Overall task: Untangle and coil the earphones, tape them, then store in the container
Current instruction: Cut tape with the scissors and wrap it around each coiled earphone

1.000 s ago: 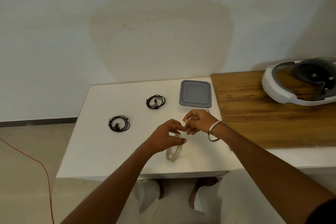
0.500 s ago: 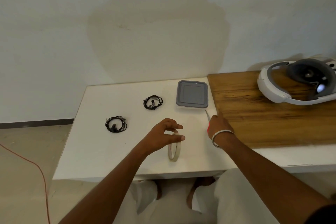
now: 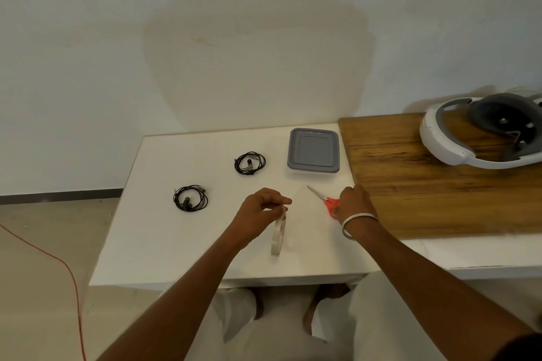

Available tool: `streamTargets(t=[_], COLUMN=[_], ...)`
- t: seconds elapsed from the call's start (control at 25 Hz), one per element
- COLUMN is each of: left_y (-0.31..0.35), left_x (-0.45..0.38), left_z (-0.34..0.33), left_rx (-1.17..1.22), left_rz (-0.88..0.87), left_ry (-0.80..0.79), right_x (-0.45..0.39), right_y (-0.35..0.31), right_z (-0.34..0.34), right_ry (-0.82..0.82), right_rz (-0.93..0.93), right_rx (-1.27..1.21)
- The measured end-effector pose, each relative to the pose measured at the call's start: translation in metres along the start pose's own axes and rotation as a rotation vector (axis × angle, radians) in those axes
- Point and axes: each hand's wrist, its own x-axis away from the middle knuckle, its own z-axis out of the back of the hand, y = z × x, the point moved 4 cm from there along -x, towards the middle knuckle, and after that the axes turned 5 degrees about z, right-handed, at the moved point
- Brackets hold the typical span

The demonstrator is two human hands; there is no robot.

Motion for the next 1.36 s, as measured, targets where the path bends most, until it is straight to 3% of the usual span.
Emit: streamTargets(t=[0.2,0.36,0.6,0.92,1.2,1.36], left_y=[0.006,0.008,0.008,0.009,0.015,0.015], left_x=[0.001,0.0,-0.003,-0.005,-0.001,-0.001], left_z=[0.0,0.003,0.014,0.028,0.023,0.024], left_rx=[-0.008,0.02,0.014,0.041,0.001,-0.062], left_rz=[0.0,-0.011,0.012,0.009,0.016,-0.001], left_ry=[-0.046,-0.066,-0.08,-0.075,-0.208,-0.2], right_x=[0.005,0.0,0.011,0.019,0.02,0.018], right_y=[-0.01,-0.013,-0.02,-0.029,-0.041,-0.044], right_z=[0.002,0.001,-0.001,0.001,0.011,0.014], right_ry=[-0.044,-0.127,-0.457,-0.748,-0.757,-0.761], right_rz=[0.081,0.029,0.214,0.283,0.335,0.347], right_rx=[0.045,-0.332,-0.636,-0.588,-0.574,-0.563])
